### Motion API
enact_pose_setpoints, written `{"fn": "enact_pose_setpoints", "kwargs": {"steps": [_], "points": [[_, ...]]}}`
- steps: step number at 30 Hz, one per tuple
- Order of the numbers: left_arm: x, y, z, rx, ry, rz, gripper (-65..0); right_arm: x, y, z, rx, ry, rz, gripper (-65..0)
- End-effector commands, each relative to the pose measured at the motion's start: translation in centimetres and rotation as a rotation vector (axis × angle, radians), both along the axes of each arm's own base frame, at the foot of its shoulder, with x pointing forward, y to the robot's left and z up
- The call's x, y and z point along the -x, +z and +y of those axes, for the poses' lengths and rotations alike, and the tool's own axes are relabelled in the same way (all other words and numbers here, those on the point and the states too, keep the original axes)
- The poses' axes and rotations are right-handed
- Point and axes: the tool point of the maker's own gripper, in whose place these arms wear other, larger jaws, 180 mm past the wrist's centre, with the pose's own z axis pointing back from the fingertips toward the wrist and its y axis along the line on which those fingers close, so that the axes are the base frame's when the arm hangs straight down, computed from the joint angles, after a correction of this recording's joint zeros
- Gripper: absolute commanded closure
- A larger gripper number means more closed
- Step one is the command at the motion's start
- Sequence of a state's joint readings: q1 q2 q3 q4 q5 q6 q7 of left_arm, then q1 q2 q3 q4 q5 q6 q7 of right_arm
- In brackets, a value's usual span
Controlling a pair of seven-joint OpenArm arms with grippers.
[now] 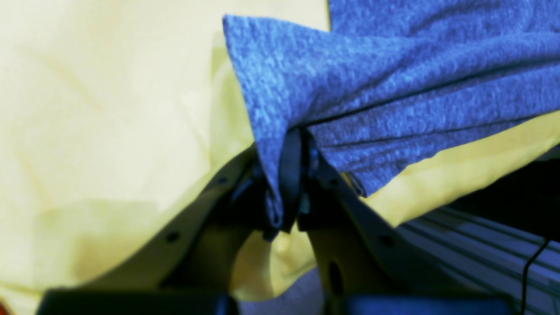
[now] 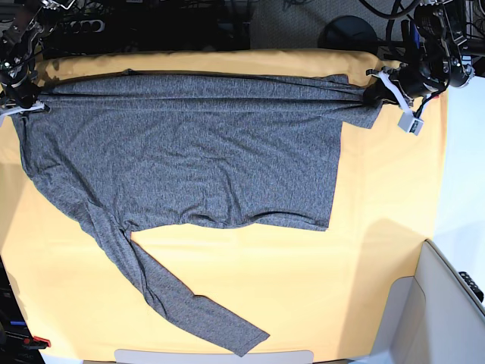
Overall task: Fold the T-shirt properly
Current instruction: 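Lower the shirt edge onto the table and open both grippers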
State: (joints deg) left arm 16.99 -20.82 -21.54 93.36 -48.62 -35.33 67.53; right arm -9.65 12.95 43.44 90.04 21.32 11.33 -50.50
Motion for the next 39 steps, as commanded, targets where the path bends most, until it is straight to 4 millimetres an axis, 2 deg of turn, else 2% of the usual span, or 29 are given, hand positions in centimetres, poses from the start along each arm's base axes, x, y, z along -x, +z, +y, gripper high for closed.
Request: {"fn": "enact_pose_setpoints", "kwargs": {"steps": [1, 10, 13, 16, 19, 28, 39], "points": [[-0.4, 0.6, 1.2, -0.040, 0.009, -0.010, -0.2, -0.1, 1.0, -1.1, 0.047, -0.013, -0.010, 0.0], [-0.4, 0.6, 1.2, -0.040, 0.009, -0.010, -0.2, 1.2, -2.0, -1.0, -0.018, -0.041, 0.053, -1.3], [-0.4, 0.6, 1.2, -0.040, 0.009, -0.010, -0.2, 1.3, -2.2, -1.0, -0.022, -0.043, 0.058, -9.9], [-0.4, 0.6, 1.2, -0.040, 0.009, -0.010, -0.2, 1.5, -2.4, -0.9, -0.024, -0.042, 0.063, -21.3], [-0.4, 0.6, 1.2, -0.040, 0.009, -0.010, -2.0, 1.6, -2.4, -0.9, -0.025, -0.042, 0.065, -27.6], [-0.4, 0.6, 1.2, -0.041, 0.008, -0.010, -15.1, 1.7, -2.2, -1.1, -0.019, -0.046, 0.062, -28.3], [-0.4, 0.8, 1.5, -0.047, 0.011, -0.015, -16.1, 2.3, -1.6, -2.2, 0.010, -0.046, 0.078, -28.3]]}}
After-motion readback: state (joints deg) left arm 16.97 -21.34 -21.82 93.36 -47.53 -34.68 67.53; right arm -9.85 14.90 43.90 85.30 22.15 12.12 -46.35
